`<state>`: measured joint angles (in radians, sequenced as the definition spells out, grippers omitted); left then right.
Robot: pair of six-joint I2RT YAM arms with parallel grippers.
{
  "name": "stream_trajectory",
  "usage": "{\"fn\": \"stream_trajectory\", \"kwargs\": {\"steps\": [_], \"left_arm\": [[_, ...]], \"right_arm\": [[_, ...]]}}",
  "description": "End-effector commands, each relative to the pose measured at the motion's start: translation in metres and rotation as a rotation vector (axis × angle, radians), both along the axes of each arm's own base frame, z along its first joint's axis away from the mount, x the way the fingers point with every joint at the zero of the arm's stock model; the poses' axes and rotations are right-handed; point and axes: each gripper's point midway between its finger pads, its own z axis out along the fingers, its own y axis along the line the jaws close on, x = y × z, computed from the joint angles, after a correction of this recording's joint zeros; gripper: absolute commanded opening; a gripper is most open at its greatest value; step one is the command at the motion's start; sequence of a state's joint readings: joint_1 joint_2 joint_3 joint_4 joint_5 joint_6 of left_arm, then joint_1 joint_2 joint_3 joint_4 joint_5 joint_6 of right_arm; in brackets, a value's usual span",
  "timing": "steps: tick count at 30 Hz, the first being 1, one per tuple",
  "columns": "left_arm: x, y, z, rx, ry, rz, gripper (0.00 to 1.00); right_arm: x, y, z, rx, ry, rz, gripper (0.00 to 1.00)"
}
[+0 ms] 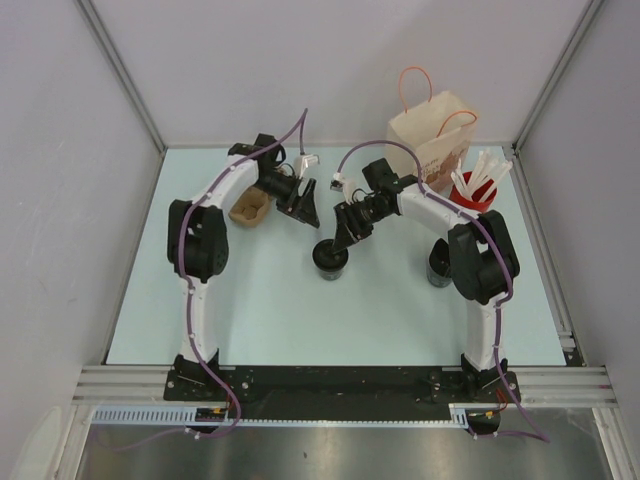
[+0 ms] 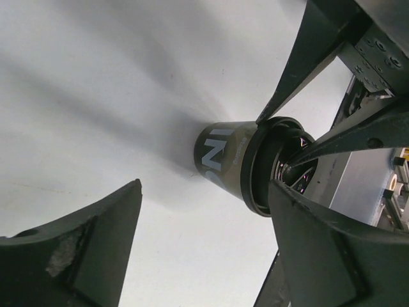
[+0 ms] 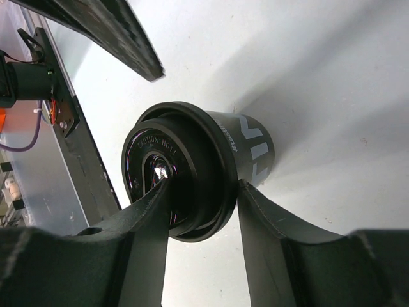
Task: Pack the takeout coffee
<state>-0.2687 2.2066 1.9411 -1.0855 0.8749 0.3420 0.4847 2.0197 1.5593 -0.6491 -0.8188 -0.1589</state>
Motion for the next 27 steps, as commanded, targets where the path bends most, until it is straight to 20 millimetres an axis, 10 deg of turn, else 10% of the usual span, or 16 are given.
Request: {"fn": "stream_trajectory", "kwargs": {"steps": [1, 14, 27], "left_arm": [[0.005, 0.012, 0.057, -0.052, -0.130, 0.017, 0.88], [-0.013, 0.045, 0.091, -0.036, -0.239, 0.074, 0.99], [-0.027, 0.078, 0.109, 0.072, -0.320, 0.139, 0.99]], "right_arm": [[-0.006, -0.025, -0.043, -0.195, -0.012, -0.005, 0.48], [0.001, -0.026, -0.031, -0.179, -0.046, -0.015, 0.76], [0.035, -0.031, 0.024, -0.100, -0.146, -0.065, 0.85]]}}
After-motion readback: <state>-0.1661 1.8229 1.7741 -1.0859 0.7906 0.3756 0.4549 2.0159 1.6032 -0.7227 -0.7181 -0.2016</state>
